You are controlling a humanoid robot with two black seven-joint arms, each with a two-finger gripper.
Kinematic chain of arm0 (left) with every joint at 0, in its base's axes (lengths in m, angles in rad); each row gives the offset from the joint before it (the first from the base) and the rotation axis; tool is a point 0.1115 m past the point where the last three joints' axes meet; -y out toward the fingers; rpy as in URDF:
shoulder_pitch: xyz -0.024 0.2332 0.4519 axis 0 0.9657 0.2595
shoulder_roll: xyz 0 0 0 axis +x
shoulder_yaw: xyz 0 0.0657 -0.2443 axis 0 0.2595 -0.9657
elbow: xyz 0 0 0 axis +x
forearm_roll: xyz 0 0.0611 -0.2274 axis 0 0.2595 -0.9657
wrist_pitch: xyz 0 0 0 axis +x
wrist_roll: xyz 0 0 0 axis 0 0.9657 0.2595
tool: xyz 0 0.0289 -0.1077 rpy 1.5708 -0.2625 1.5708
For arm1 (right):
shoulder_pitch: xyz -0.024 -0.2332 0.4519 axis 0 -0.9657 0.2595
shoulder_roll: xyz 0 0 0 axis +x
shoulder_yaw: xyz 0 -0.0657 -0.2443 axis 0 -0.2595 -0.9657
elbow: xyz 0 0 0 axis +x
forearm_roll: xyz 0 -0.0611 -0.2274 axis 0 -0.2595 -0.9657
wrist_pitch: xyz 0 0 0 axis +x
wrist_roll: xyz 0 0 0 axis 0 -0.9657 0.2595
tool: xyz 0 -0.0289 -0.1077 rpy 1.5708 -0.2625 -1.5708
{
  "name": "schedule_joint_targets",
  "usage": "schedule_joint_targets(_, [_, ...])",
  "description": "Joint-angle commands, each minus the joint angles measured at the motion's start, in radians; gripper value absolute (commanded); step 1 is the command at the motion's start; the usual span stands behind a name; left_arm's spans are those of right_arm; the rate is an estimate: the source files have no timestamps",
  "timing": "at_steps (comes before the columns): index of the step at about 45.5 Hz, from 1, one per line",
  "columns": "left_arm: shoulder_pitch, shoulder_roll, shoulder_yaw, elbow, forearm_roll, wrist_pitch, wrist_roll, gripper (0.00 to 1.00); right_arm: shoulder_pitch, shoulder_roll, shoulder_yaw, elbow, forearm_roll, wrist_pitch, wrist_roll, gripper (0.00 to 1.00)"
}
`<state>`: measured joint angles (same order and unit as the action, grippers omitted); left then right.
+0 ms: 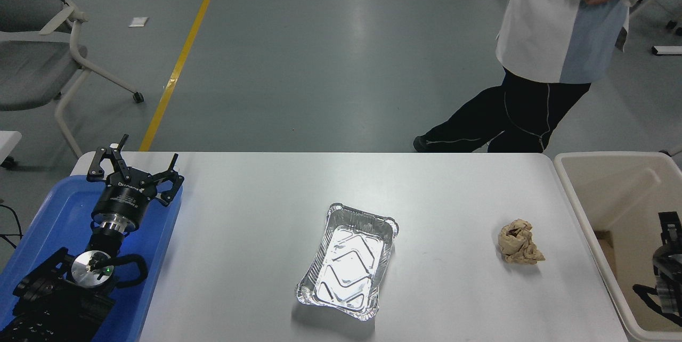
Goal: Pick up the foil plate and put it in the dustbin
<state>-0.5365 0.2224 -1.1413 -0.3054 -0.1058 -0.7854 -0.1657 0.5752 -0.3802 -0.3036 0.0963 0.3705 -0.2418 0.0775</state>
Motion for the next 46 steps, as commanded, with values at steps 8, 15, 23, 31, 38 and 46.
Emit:
schedule_joint_targets(8, [0.000,-0.002,-0.002,0.000,0.000,0.000,0.000,0.99,0.002,-0.002,0.005,-0.001,-0.001,-0.004,-0.001,1.00])
schedule_joint_targets(15, [0.000,-0.002,-0.002,0.000,0.000,0.000,0.000,0.99,0.006,0.003,0.003,0.000,-0.002,-0.001,-0.001,1.00])
schedule_joint_targets(23, [0.000,-0.002,-0.002,0.000,0.000,0.000,0.000,0.99,0.018,0.017,-0.003,0.000,-0.018,0.006,-0.001,1.00])
schedule_joint_targets(31, [0.000,-0.002,-0.002,0.000,0.000,0.000,0.000,0.99,0.031,0.012,-0.009,0.000,-0.022,0.009,-0.001,1.00])
schedule_joint_targets(38, [0.000,-0.002,-0.002,0.000,0.000,0.000,0.000,0.99,0.015,0.006,-0.012,0.002,-0.022,0.013,0.004,1.00])
schedule_joint_targets(46, [0.000,-0.002,0.000,0.000,0.002,0.000,0.000,0.99,0.011,-0.003,-0.083,0.016,-0.076,0.065,0.011,1.00])
